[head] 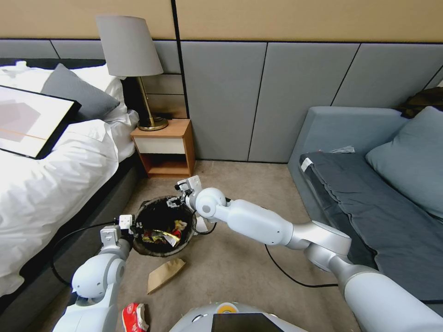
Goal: Pick up the trash bin, then pick up the garbage from the floor and place it into the trash bin.
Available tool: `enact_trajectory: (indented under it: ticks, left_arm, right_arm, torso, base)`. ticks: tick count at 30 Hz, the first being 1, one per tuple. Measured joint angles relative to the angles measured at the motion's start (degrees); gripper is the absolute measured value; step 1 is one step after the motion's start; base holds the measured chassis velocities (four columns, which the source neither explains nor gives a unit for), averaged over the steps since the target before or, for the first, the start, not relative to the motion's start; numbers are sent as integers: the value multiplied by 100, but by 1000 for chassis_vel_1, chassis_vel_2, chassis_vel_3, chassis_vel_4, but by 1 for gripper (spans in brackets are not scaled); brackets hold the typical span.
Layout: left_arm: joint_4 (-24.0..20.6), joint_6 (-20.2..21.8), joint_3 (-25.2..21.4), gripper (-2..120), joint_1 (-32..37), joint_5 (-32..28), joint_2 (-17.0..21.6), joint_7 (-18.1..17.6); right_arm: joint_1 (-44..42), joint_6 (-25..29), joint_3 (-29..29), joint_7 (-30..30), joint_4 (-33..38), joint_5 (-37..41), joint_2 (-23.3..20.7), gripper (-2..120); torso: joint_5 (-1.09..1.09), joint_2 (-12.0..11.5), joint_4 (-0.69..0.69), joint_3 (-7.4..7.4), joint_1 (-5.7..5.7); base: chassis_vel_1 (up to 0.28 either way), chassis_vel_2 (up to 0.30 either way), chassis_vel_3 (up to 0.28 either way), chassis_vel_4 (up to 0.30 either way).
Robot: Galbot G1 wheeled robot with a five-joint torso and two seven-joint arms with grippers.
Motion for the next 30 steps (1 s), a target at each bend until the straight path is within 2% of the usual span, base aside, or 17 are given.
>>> enact_trajectory:
  ticks: [7,9,14,17,18,21,22,24,26,29,30]
  left_arm:
    - [20,0,-5,0,-14,-3,22,4]
    - [18,0,6,0,-30,-7,27,4]
    - [-9,1,25,0,-33,-10,18,4]
    - [-66,2,27,0,-30,-20,13,4]
    - [-66,2,27,0,-30,-20,13,4]
    - [-80,2,16,0,-26,-33,32,6]
    - [-80,2,16,0,-26,-33,32,6]
    - [-84,1,6,0,-27,-35,35,6]
    - [-85,2,6,0,-27,-37,35,6]
    - [-86,2,27,0,-43,-32,10,7]
    - [-86,2,27,0,-43,-32,10,7]
  right_arm:
    - [-14,71,376,141,751,-77,-320,100]
    - [-68,207,701,208,1142,-216,-554,100]
    - [-253,305,1131,232,1481,-535,-899,100]
    - [-676,329,1608,116,1846,-886,-1572,100]
    - [-676,329,1608,116,1846,-886,-1572,100]
    - [-1354,431,2060,-100,2255,-1401,-2115,100]
    - [-1354,431,2060,-100,2255,-1401,-2115,100]
    - [-1937,574,2453,-319,2592,-1930,-2485,100]
    - [-2095,597,2608,-364,2702,-2032,-2583,100]
    - [-3096,665,3528,-552,3303,-2528,-3045,100]
    - [-3096,665,3528,-552,3303,-2528,-3045,100]
  torso:
    - [1,0,0,0,0]
    - [1,0,-1,0,0]
    - [1,0,1,0,0]
    - [2,0,-1,-1,0]
    - [2,0,-1,-1,0]
    - [2,0,-4,-1,0]
    - [2,0,-4,-1,0]
    - [4,0,-1,-1,0]
    - [3,0,-1,-1,0]
    - [2,0,1,-1,0]
    - [2,0,1,-1,0]
  base:
    - [0,0,0,0]
    - [0,0,0,0]
    - [0,0,0,0]
    - [0,0,0,0]
    - [0,0,0,0]
    - [0,0,0,0]
    - [0,0,0,0]
    - [0,0,0,0]
    - [0,0,0,0]
    - [0,0,0,0]
    - [0,0,0,0]
